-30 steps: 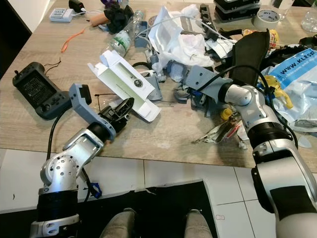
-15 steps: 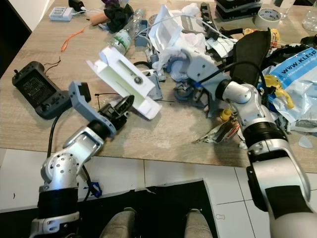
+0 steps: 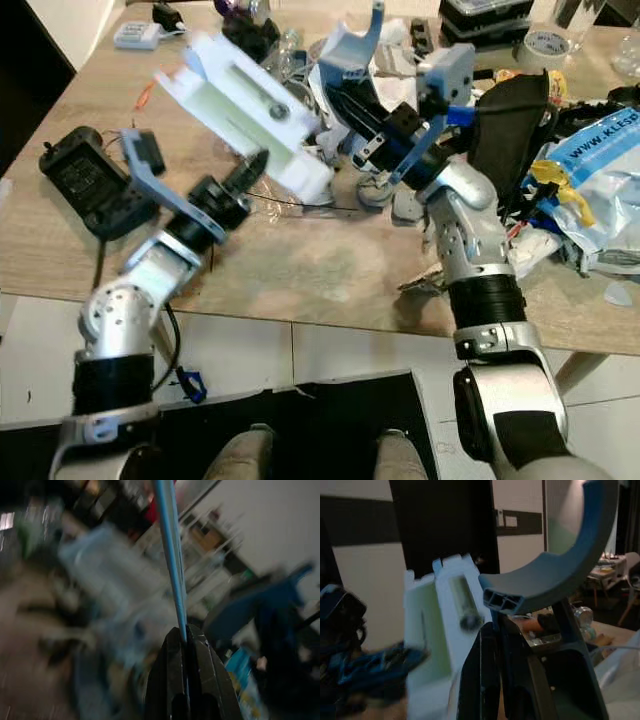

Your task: Picking trash to rubbish bin

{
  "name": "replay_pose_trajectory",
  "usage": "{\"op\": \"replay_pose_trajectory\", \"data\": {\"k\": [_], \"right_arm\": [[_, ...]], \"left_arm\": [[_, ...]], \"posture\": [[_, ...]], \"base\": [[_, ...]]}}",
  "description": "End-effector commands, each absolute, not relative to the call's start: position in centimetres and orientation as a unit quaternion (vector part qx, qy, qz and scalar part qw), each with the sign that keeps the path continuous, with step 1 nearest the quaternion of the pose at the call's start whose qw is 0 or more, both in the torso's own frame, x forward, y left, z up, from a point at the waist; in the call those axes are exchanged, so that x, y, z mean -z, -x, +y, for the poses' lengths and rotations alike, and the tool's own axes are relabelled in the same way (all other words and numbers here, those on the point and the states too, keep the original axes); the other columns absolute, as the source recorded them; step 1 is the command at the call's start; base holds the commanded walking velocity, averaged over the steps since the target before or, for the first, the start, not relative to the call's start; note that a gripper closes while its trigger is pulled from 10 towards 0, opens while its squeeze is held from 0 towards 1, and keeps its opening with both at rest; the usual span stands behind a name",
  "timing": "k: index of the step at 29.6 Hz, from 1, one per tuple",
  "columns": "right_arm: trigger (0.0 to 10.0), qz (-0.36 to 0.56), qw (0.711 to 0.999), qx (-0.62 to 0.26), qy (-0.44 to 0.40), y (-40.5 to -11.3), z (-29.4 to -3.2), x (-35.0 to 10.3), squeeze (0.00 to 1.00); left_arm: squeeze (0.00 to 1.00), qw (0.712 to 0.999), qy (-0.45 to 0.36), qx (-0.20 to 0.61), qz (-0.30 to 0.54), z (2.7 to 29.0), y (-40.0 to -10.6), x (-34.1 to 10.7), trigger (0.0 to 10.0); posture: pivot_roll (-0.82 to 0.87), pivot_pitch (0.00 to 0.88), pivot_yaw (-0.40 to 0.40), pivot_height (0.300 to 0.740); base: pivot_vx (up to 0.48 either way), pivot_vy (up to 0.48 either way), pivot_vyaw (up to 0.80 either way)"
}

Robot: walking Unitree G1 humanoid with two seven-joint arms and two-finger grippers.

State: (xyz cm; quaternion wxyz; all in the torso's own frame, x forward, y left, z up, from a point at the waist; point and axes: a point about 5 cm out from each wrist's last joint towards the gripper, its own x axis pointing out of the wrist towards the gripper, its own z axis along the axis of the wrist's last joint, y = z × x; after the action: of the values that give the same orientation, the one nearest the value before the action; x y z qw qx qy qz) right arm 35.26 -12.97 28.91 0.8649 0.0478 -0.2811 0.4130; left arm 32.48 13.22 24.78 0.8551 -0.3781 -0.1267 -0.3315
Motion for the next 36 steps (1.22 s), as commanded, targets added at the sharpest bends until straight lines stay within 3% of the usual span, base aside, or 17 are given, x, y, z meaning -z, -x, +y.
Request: {"op": "replay_pose_trajectory", "data": {"k": [1,2,8,14,22,28,29,32,36], "right_arm": [[6.4,-0.285,0.862,-0.413,-0.070,-34.9,-13.0,-28.8,0.00],[10.0,-0.280,0.862,-0.412,-0.091,-34.6,-12.9,-28.3,0.00],[10.0,-0.262,0.865,-0.405,-0.139,-33.9,-12.2,-26.9,0.00],[10.0,-0.222,0.873,-0.390,-0.191,-33.6,-10.4,-24.5,0.00],[10.0,-0.188,0.869,-0.404,-0.216,-33.0,-8.3,-23.1,0.00],[10.0,-0.183,0.879,-0.393,-0.197,-33.3,-8.3,-23.0,0.00],[10.0,-0.171,0.900,-0.373,-0.150,-33.7,-8.7,-22.5,0.00],[10.0,-0.152,0.924,-0.339,-0.094,-34.4,-9.5,-21.6,0.00],[10.0,-0.147,0.932,-0.321,-0.076,-34.6,-10.1,-21.4,0.00]], "left_arm": [[0.00,0.855,0.377,0.330,-0.135,13.9,-32.5,-24.7,10.0],[0.00,0.856,0.371,0.329,-0.147,14.5,-32.6,-25.1,10.0],[0.00,0.863,0.358,0.316,-0.164,15.9,-33.0,-25.5,10.0],[0.00,0.897,0.321,0.288,-0.101,16.6,-33.2,-21.9,10.0],[0.00,0.902,0.321,0.278,-0.078,16.4,-33.0,-20.0,10.0],[0.00,0.899,0.320,0.289,-0.076,15.7,-33.0,-19.8,10.0],[0.00,0.898,0.320,0.291,-0.076,15.5,-33.1,-19.8,10.0],[0.00,0.895,0.326,0.295,-0.078,15.3,-33.3,-19.8,10.0],[0.00,0.893,0.327,0.298,-0.080,15.1,-33.4,-19.9,10.0]], "posture": [[0.00,0.124,0.054,0.740],[0.00,0.123,0.055,0.740],[-0.01,0.116,0.055,0.740],[0.00,0.111,0.058,0.740],[0.02,0.106,0.052,0.740],[0.01,0.100,0.055,0.740],[0.01,0.100,0.055,0.740],[0.01,0.097,0.056,0.740],[0.01,0.097,0.056,0.740]], "base": [[0.000,0.000,0.00],[0.000,0.000,0.00],[0.000,0.000,0.00],[0.000,0.000,0.00],[-0.168,0.000,0.00],[-0.307,0.000,0.00],[-0.311,0.000,0.00],[-0.316,0.000,0.00],[-0.330,0.000,0.00]]}}
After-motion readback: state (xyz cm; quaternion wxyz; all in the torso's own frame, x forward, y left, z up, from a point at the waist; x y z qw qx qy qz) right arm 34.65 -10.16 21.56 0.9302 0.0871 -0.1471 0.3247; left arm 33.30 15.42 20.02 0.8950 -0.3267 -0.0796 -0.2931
